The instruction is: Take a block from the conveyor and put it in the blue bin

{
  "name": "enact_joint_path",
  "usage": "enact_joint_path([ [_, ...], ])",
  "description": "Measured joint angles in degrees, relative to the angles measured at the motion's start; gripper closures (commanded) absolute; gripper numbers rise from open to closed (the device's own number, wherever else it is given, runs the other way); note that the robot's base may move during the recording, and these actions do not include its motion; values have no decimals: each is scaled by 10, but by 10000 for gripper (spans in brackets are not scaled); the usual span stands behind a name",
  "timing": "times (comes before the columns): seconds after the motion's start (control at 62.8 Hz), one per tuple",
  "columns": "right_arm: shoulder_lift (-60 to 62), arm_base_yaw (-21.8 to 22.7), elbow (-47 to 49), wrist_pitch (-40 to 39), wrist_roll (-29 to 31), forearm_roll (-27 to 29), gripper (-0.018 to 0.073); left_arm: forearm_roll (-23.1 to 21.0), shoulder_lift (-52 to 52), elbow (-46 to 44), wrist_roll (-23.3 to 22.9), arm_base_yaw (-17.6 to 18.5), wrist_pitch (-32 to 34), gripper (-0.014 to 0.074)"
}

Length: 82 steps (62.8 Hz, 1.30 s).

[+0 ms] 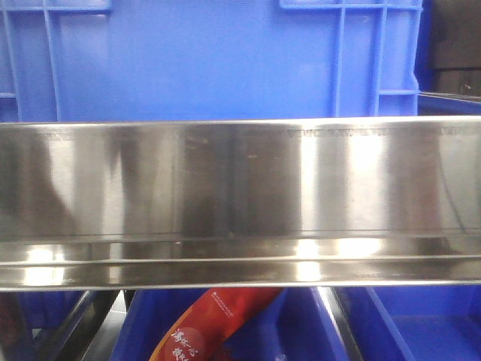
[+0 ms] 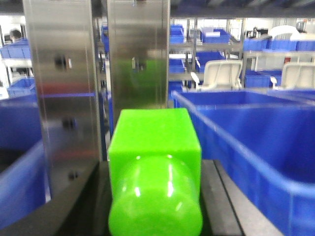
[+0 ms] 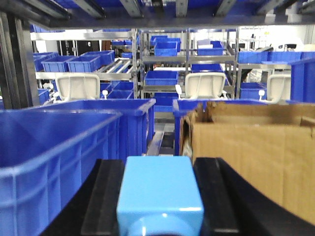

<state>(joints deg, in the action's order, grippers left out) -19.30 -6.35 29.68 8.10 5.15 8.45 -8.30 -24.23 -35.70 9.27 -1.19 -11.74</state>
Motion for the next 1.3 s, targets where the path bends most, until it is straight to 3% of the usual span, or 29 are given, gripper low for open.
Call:
enact_joint_path([
  [0.223, -78, -2, 77, -8, 0, 0, 721, 0, -68, -93, 11, 0, -40, 708],
  [0.35, -143, -26, 125, -9, 0, 0, 721, -2, -116, -136, 34, 16, -65, 708],
  [0.525, -238, -98, 188, -12, 0, 0, 721, -10, -173, -176, 49, 90, -70, 708],
  [0.907, -435, -266, 295, -49, 0, 0, 721, -24, -367, -259, 51, 313, 9, 708],
  [1.114, -505, -286, 298, -96, 0, 0, 721, -68, -465, -285, 51, 338, 59, 703],
  [1.193, -519, -286, 298, -99, 0, 0, 699, -83, -487, -285, 51, 338, 62, 628],
  [1.305, -524, -286, 298, -99, 0, 2, 524, -90, -498, -285, 51, 338, 63, 416],
])
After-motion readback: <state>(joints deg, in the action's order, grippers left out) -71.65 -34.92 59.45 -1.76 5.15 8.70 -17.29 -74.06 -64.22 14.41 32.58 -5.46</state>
